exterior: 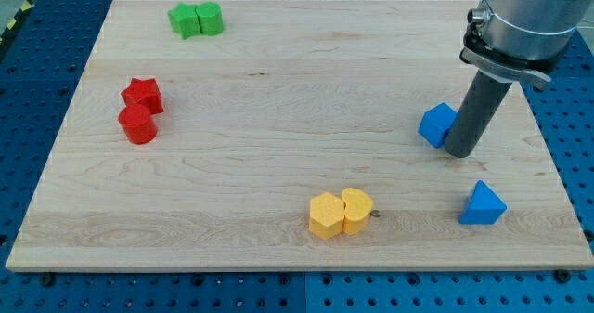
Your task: Move blue cube upwards
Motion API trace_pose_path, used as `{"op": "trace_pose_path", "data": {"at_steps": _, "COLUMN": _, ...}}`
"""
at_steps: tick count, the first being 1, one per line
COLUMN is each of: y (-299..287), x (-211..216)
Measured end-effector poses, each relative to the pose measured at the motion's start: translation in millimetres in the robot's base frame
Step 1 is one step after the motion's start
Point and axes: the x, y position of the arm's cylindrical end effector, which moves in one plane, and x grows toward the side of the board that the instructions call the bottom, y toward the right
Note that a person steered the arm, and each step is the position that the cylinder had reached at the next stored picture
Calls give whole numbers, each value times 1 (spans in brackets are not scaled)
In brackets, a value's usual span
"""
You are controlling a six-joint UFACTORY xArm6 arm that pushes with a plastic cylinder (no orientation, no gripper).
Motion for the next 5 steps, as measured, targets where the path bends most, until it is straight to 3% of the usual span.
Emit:
{"op": "trace_pose_path", "data": {"at_steps": 2, "y": 12, "x": -17}}
{"op": "trace_pose_path", "data": {"at_steps": 4, "y": -22, "x": 20}}
{"op": "trace_pose_path", "data": {"at_steps": 5, "y": -13, "x": -5}}
